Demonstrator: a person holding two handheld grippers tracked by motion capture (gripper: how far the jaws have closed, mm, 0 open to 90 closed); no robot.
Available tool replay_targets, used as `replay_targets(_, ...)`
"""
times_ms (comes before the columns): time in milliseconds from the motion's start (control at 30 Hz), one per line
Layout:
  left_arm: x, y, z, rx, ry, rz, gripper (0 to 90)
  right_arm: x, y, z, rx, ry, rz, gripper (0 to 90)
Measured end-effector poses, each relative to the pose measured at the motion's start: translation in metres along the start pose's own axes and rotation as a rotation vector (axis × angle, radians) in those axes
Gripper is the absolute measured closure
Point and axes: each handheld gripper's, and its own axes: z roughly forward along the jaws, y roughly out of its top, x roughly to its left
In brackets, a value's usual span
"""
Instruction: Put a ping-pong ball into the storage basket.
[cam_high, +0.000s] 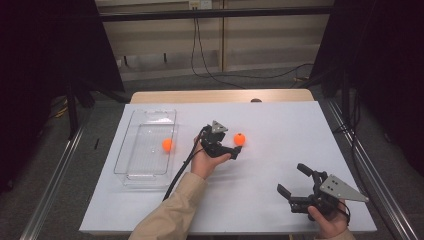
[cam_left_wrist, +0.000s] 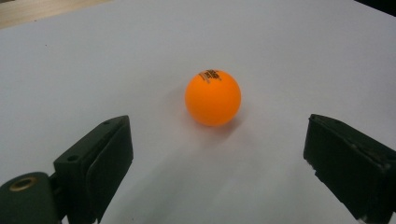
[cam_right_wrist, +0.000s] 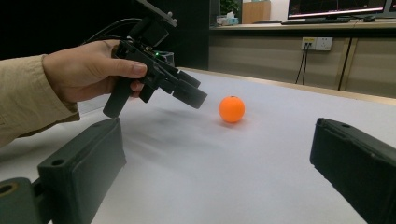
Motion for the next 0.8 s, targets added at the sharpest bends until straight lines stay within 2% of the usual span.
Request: replay_targets(800, 0.001, 0.002, 0.014, -0.009, 0.018, 0.001, 8.2, 0.0, 0.0, 0.0, 0.0, 0.0, 0.001, 2.4)
